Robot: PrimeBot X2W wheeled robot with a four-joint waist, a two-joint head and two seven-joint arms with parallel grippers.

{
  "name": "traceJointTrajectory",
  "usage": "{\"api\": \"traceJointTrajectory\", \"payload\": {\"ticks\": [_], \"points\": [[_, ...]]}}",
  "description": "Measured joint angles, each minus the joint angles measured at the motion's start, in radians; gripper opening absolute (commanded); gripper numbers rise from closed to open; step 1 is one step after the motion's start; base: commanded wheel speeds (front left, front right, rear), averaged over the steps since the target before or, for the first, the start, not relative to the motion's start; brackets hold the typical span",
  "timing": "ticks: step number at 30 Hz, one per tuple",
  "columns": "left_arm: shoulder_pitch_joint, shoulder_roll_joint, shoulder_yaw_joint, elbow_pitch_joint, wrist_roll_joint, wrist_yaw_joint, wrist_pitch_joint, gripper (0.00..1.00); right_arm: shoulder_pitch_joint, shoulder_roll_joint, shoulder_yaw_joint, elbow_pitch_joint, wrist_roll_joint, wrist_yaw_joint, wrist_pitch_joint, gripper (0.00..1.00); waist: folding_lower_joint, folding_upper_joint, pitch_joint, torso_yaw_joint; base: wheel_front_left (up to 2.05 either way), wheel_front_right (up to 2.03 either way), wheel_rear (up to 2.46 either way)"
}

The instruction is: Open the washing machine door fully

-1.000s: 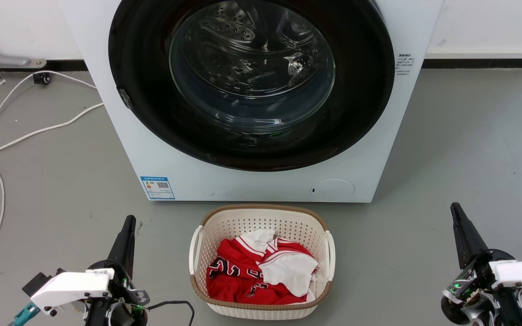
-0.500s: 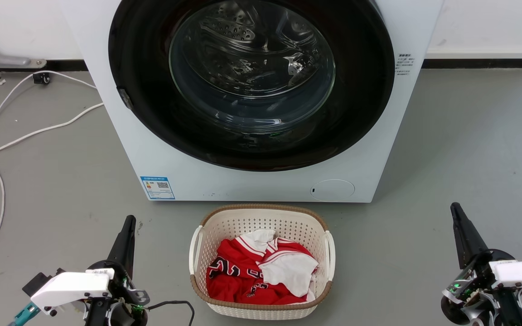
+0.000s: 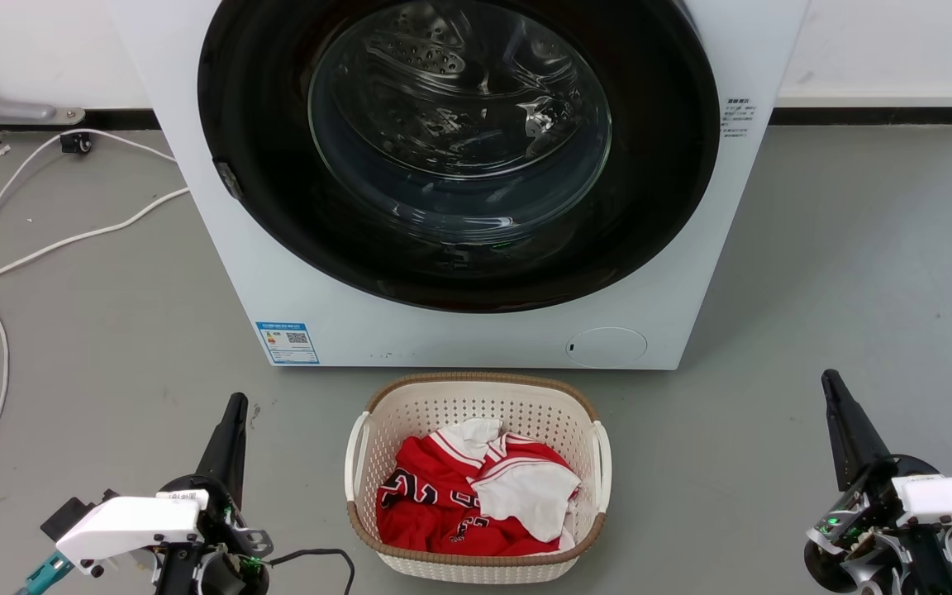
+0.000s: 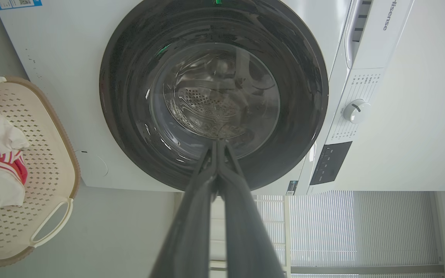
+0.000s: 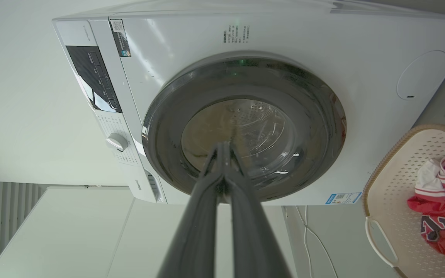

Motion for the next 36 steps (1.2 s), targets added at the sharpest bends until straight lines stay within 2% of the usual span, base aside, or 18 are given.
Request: {"api": "traceJointTrajectory", "payload": {"ticks": [3,4,10,14,36], "points": [[0.0,0.0,0.0,0.0,0.0,0.0,0.0,0.0,0.0,0.0,0.0,0.0,0.0,0.0,0.0,0.0,0.0,0.0,0.0,0.0,0.0,0.0,0.0],[0.0,0.0,0.0,0.0,0.0,0.0,0.0,1.0,0.0,0.0,0.0,0.0,0.0,0.0,0.0,1.0,0.0,0.0,0.0,0.0,0.0,0.0,0.0],[0.036,-0.005,-0.009,0.033,0.005,0.002,-0.011,1.0,0.039,0.002,0.002,0.033,-0.003,0.0,-0.012,1.0,0.0,0.0,0.0,0.0,0.0,0.0,0.0],[0.036,-0.005,-0.011,0.022,0.051,0.002,-0.032,1.0,0.04,0.003,0.0,0.022,-0.052,0.0,-0.031,1.0,0.0,0.0,0.001,-0.001,0.0,0.0,0.0],[0.036,-0.004,-0.067,-0.078,0.49,0.087,-0.125,1.0,0.077,0.005,0.015,-0.105,-0.569,0.0,-0.126,1.0,0.0,0.0,0.005,-0.001,0.0,0.0,0.0]]}}
